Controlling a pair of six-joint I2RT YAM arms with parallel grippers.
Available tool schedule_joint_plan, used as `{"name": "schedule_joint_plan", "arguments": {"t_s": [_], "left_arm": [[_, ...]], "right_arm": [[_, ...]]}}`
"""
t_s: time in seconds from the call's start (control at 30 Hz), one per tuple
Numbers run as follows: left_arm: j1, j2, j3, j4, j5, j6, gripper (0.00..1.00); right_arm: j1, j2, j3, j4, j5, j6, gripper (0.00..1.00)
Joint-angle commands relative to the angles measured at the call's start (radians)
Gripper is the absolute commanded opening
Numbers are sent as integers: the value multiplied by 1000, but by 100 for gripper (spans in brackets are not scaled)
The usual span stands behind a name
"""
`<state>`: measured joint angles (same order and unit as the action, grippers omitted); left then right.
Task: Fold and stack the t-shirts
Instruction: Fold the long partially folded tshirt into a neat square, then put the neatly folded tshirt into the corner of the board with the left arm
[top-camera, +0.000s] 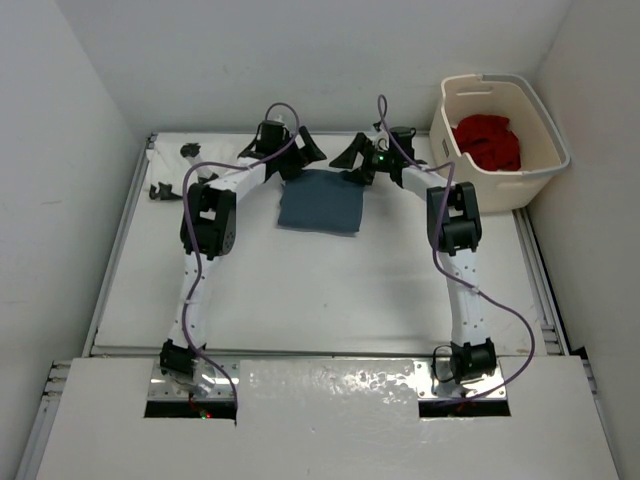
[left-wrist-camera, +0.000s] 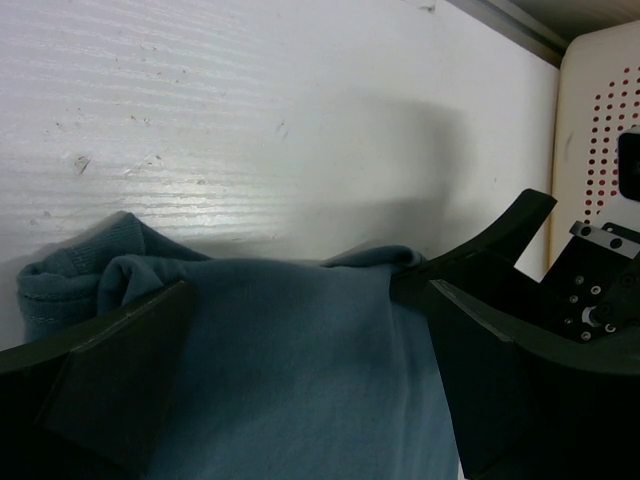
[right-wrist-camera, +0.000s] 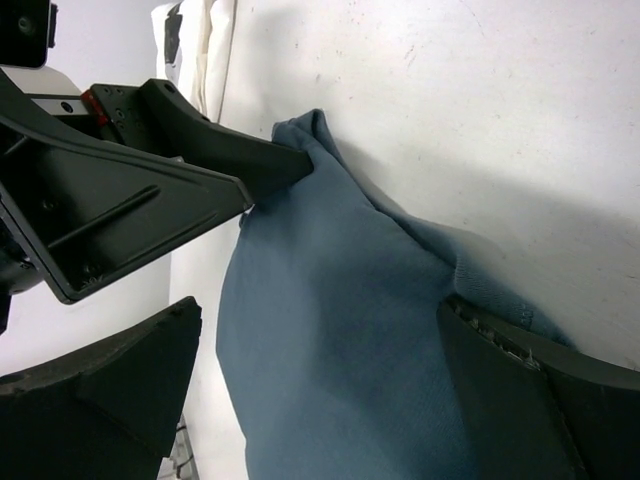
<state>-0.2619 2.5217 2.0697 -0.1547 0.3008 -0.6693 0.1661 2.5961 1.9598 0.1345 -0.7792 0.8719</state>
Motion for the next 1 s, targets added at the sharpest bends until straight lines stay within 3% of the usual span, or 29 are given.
{"name": "schedule_joint_plan", "arguments": {"t_s": [0.0,0.13,0.27,0.47,0.7,0.97], "left_arm": [[10,-35,52,-48,-11,34,100],[9,-144,95,-123,-40,117,100],[7,-276,18,-186,-110,186,100],[7,-415,-147,-282,-186,272,100],[7,-394,-203,-399,-189,385,100],[-3,-304,-207,-430,-203,393,98]], "right_arm": [[-10,-25,62,-44,-5,-40,99],[-13,-187,73,-124,-11,-145,99],[-13,-365,-13,-260,49,-301,99],[-13,-669,-393,-325,204,-490,99],[-11,-869,-685,-381,313,-568,99],[-13,-967,-760,-437,367,-614,99]]}}
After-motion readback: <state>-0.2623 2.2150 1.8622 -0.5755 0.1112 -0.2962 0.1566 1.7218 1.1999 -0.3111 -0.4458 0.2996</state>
